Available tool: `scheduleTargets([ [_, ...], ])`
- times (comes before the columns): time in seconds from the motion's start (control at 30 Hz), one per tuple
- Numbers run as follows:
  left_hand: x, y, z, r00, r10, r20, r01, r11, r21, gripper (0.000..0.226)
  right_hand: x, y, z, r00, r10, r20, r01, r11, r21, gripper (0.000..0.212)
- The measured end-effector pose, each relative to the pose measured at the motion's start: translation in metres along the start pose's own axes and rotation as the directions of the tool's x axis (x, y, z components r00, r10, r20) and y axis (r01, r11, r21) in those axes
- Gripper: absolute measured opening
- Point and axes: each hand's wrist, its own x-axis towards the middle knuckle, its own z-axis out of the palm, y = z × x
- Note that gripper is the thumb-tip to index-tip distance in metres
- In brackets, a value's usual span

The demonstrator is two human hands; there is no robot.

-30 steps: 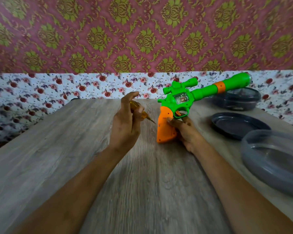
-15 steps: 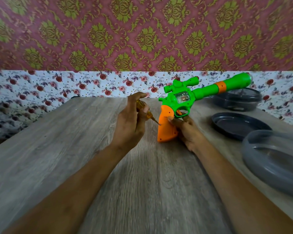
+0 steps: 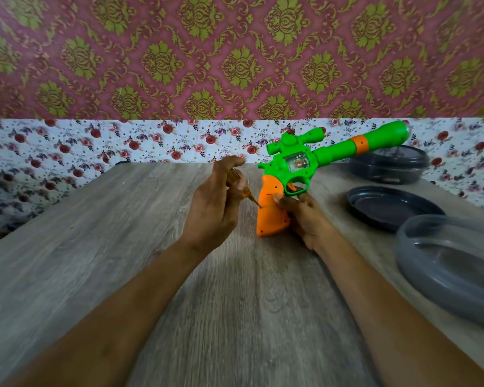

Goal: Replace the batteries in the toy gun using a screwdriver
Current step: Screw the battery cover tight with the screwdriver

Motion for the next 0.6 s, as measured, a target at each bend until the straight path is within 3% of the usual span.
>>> scheduleTargets([
  [0.17,0.000,-0.001,0.000,1.000,0.012,0.005,-0.012,1.000,-0.018,0.025,-0.001,-0.001,-0.001,1.000,-0.006,0.019,0.006,1.000,-0.004,0.046],
  [0.4,0.005,0.008,-0.006,0.989,0.149,0.007,-0.149,0.987,0.052,0.033,-0.003,-0.003,-0.004,0.998,-0.010,0.064,0.014,0.998,-0.064,0.063],
  [0.6,0.006,0.013,-0.009,0.991,0.120,-0.066,-0.116,0.991,0.066,0.041,-0.004,-0.003,-0.006,0.998,-0.017,0.055,0.023,0.994,-0.111,0.059],
])
